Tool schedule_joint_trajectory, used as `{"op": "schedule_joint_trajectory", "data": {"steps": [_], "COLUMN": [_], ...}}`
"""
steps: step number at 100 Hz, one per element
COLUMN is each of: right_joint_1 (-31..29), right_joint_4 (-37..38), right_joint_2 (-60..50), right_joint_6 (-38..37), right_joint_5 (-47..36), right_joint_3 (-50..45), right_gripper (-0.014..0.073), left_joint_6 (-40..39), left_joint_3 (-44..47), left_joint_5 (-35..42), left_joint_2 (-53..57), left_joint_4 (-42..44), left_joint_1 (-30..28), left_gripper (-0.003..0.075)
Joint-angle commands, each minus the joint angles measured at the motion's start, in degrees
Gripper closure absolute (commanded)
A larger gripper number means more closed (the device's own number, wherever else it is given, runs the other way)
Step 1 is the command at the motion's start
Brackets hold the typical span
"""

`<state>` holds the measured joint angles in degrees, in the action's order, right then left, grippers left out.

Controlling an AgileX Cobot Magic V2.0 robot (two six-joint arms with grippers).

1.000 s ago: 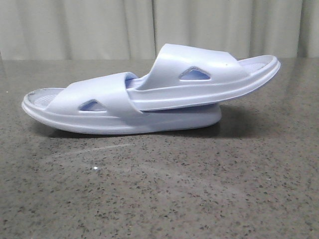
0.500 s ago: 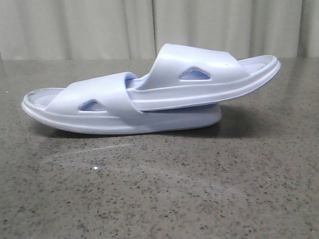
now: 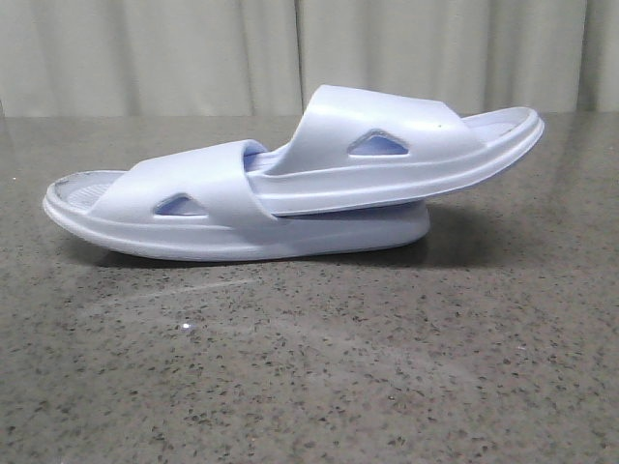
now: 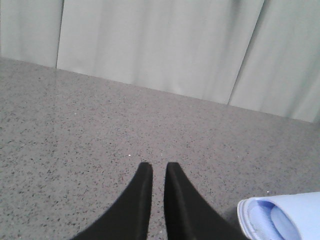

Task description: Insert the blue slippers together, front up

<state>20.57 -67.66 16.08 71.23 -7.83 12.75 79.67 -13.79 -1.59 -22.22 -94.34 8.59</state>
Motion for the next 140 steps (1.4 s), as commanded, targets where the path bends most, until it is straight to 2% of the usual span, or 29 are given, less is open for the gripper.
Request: {"op": "schedule_joint_trajectory", "data": {"steps": [1, 19, 28, 33, 40, 66, 73, 81, 88, 114, 140], "right_joint_1": [-0.08, -0.08, -0.08, -0.08, -0.08, -0.08, -0.08, -0.08, -0.08, -0.08, -0.08], "right_joint_4": [0.46, 0.46, 0.46, 0.46, 0.46, 0.46, 0.46, 0.46, 0.46, 0.46, 0.46], "right_joint_2": [0.31, 0.31, 0.31, 0.31, 0.31, 0.31, 0.31, 0.31, 0.31, 0.31, 0.31], "right_joint_6": [1.17, 1.17, 1.17, 1.17, 1.17, 1.17, 1.17, 1.17, 1.17, 1.17, 1.17], "right_joint_5": [-1.34, -1.34, -1.34, -1.34, -1.34, -1.34, -1.34, -1.34, -1.34, -1.34, -1.25], "right_joint_3": [1.63, 1.63, 1.63, 1.63, 1.63, 1.63, 1.63, 1.63, 1.63, 1.63, 1.63], "right_gripper": [0.0701, 0.0701, 0.0701, 0.0701, 0.0701, 0.0701, 0.0701, 0.0701, 0.0701, 0.0701, 0.0701], "left_joint_6": [0.1, -0.04, -0.95, -4.09, -14.04, -60.95, -70.99, -78.11, -80.02, -80.02, -80.02], "left_joint_3": [-0.77, 0.78, 1.67, 2.21, 2.78, 6.45, 7.79, 8.99, 9.8, 12.88, 14.41], "left_joint_5": [1.94, 2.79, 0.42, -0.79, -0.97, -0.97, -0.97, -0.97, -0.72, -0.58, -0.96], "left_joint_2": [0.44, 3.67, 5.81, 7.1, 9.07, 14.46, 15.45, 16.65, 17.92, 24.21, 24.11], "left_joint_4": [-0.31, 2.22, 11.52, 18.18, 27.93, 72.57, 81.84, 88.73, 91.37, 92.22, 92.34], "left_joint_1": [0.34, 0.34, 0.34, 0.34, 0.34, 0.34, 0.34, 0.34, 0.34, 0.34, 0.34], "left_gripper": [0.0704, 0.0704, 0.0704, 0.0704, 0.0704, 0.0704, 0.0704, 0.0704, 0.0704, 0.0704, 0.0704]}}
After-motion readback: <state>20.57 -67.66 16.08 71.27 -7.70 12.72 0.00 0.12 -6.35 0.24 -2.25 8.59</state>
